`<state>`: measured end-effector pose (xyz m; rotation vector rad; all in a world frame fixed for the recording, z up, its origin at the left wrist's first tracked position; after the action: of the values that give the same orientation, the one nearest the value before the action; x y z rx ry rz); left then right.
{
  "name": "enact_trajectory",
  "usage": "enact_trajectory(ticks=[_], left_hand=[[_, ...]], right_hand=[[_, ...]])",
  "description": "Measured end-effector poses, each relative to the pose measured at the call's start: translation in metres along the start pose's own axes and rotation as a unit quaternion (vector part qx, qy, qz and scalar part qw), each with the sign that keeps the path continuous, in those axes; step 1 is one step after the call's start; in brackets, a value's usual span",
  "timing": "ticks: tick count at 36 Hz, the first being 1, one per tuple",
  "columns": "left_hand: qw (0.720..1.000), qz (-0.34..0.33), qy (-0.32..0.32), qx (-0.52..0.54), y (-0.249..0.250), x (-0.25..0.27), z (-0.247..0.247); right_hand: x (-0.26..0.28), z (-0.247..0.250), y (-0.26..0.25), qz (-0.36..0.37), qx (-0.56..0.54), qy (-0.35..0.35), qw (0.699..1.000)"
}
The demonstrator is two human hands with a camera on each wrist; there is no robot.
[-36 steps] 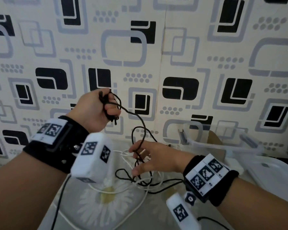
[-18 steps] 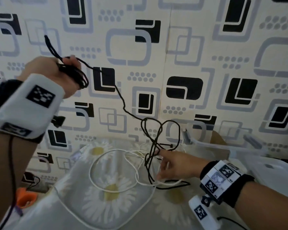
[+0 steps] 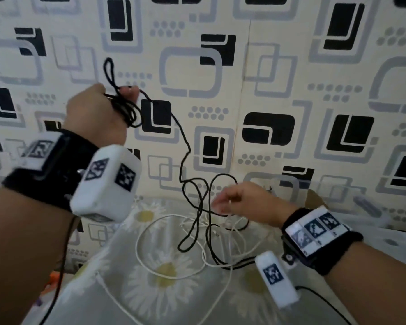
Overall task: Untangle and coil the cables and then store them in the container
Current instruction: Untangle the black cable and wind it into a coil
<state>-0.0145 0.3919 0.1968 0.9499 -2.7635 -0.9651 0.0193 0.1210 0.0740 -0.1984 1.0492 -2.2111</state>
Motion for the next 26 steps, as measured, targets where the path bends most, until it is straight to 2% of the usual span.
enact_trajectory(ticks=[3,5,7,10,13,17,18,19,22,24,26], left_hand=[[0.998,0.032,-0.057,0.006,-0.02,0.014,-0.015],[0.996,0.044,-0.071,-0.009,-0.032,0.023,-0.02],[0.994,0.048,-0.087,-0.055,-0.045,0.03,-0.026],[0.988,0.021,-0.105,-0.11,-0.059,0.039,-0.032],[0.985,-0.001,-0.106,-0.139,-0.065,0.039,-0.03],[0.955,-0.063,-0.124,-0.261,-0.064,0.034,-0.022],[0.935,-0.088,-0.137,-0.314,-0.063,0.036,-0.021],[0.904,-0.119,-0.156,-0.381,-0.063,0.039,-0.021],[0.78,-0.206,-0.242,-0.539,-0.071,0.057,-0.024],[0.727,-0.25,-0.28,-0.575,-0.077,0.067,-0.024],[0.689,-0.281,-0.293,-0.6,-0.083,0.07,-0.022]], right_hand=[[-0.005,0.022,-0.031,0.045,-0.094,0.173,0.979],[-0.01,0.03,-0.048,0.062,-0.136,0.244,0.958],[-0.02,0.025,-0.062,0.075,-0.195,0.217,0.954],[-0.031,0.009,-0.073,0.053,-0.269,0.159,0.948],[-0.025,0.006,-0.073,0.045,-0.351,0.196,0.915],[-0.012,0.021,-0.062,0.03,-0.329,0.254,0.909],[-0.007,0.029,-0.062,0.035,-0.325,0.269,0.906],[-0.003,0.036,-0.062,0.044,-0.331,0.273,0.902],[0.005,0.051,-0.068,0.101,-0.376,0.235,0.891],[0.012,0.055,-0.073,0.133,-0.361,0.215,0.898],[0.019,0.056,-0.074,0.152,-0.335,0.21,0.906]])
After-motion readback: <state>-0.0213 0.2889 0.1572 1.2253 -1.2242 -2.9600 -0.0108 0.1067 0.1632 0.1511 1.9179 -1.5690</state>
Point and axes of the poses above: each hand's wrist, its own x-axis away from the middle knuckle, its own z-axis out of the back of the hand, y = z × x, the point moved 6 cm from there along -x, towards the middle knuckle, and after that the axes turned 9 degrees about -x, right-handed, at the moved point
